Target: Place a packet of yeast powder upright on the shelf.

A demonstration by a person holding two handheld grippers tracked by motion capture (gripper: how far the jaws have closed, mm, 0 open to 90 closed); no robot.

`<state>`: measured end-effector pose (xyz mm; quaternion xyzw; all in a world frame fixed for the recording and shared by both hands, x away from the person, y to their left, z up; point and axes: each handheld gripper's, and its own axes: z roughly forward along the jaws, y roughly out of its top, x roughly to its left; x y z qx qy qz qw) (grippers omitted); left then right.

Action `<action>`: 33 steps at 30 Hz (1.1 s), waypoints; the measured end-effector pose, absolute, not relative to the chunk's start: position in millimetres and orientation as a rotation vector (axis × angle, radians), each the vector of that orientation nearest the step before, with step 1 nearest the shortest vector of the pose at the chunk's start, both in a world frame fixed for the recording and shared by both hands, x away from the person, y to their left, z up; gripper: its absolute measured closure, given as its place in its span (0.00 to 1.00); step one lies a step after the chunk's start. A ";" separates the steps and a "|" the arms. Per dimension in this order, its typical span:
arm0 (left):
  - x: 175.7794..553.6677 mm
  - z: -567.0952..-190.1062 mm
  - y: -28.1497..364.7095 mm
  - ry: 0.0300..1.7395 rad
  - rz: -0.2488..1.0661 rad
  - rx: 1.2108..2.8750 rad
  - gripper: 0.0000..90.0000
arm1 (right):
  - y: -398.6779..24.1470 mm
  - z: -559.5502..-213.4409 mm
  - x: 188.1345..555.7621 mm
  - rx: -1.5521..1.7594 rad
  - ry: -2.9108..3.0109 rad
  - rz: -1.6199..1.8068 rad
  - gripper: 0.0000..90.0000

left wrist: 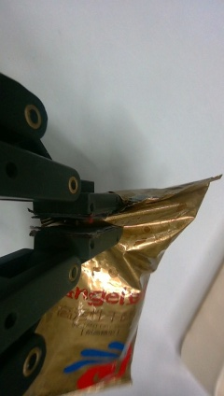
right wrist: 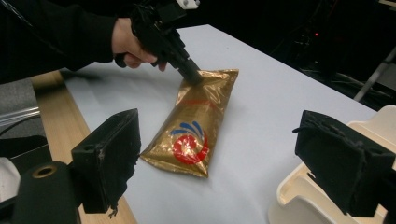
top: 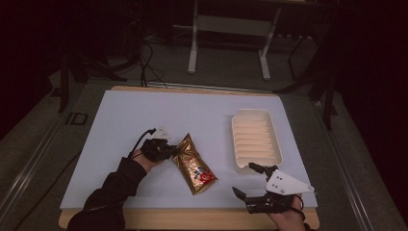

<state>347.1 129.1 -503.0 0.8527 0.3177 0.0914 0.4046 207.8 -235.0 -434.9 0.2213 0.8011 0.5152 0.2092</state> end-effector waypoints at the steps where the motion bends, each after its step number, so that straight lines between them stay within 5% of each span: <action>1: 345.9 -501.0 128.9 0.794 0.236 2.152 0.96 | -235.6 -434.5 208.1 0.622 2.223 1.455 0.16; 33: 298.9 -419.0 130.1 0.389 0.443 2.143 0.96 | -233.8 -406.7 223.5 0.617 2.204 1.394 0.15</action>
